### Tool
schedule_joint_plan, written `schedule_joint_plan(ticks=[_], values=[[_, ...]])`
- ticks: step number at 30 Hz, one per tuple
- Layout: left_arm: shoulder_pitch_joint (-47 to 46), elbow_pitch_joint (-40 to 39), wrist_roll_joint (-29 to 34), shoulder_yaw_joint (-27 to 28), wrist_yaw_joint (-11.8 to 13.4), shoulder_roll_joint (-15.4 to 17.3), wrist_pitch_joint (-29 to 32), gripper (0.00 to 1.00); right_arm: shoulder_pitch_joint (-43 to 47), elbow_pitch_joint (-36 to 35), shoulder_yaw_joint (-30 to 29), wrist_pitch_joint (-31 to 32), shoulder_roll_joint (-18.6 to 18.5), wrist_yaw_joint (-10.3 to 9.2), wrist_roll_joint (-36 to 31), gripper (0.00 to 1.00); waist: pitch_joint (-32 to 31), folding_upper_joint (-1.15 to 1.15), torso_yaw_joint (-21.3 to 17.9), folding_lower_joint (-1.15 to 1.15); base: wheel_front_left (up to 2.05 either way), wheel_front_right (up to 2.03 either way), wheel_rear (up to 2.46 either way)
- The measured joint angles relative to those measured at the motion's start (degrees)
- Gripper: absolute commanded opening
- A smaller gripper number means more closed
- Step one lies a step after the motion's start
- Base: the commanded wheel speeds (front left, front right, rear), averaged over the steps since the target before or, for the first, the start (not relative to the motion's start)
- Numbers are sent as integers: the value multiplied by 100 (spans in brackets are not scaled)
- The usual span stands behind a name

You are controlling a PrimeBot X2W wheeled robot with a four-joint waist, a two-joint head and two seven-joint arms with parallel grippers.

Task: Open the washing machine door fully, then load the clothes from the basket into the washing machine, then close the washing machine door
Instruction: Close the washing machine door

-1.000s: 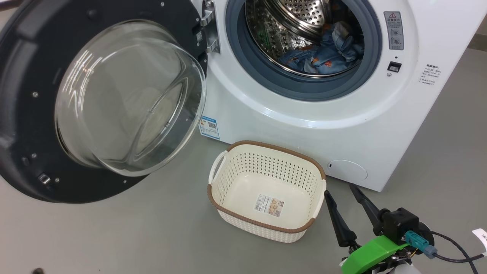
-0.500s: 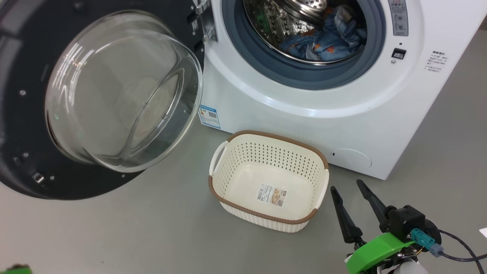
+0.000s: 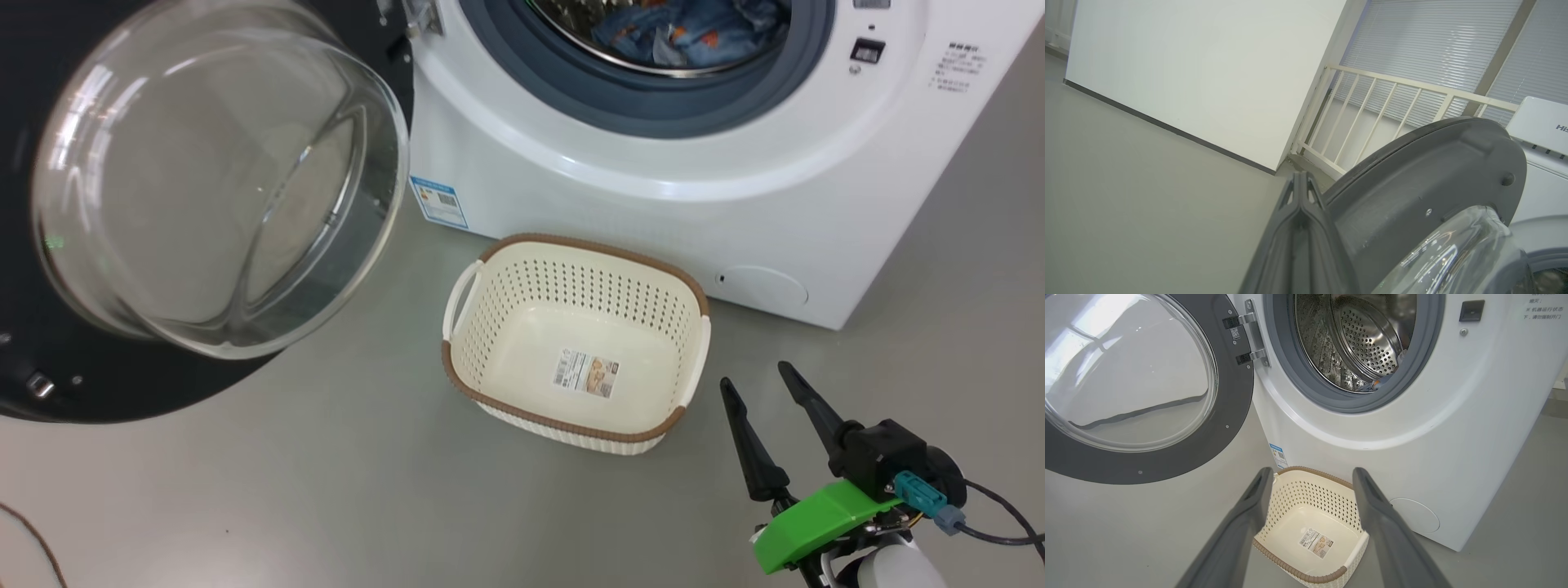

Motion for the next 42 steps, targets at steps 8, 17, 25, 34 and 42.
schedule_joint_plan(ticks=[8, 17, 25, 34, 42], values=[[-939, 1160, -389, 505, -7, 454, -1, 0, -212, -193, -9, 144, -34, 0, -134, 100, 426, 0, -160, 0, 0, 0, 0], [-1422, 2007, -1074, 712, -35, 755, 98, 0, -234, -214, -11, 147, -56, 0, -134, 100, 579, 0, -269, 0, 0, 0, 0], [-1558, 2165, -2341, 745, -42, 1047, 828, 0, -236, -215, -9, 151, -57, 0, -133, 100, 665, 0, -280, 0, 0, 0, 0], [-1553, 2157, -3618, 732, -42, 1154, 2143, 0, -359, -214, -1, 199, -78, 0, -108, 100, 726, 0, -320, 0, 0, 0, 0], [-1523, 2235, -4123, 724, -42, 1261, 2851, 0, -359, -209, 21, 200, -86, 0, -90, 100, 754, 0, -381, 0, 0, 0, 0]])
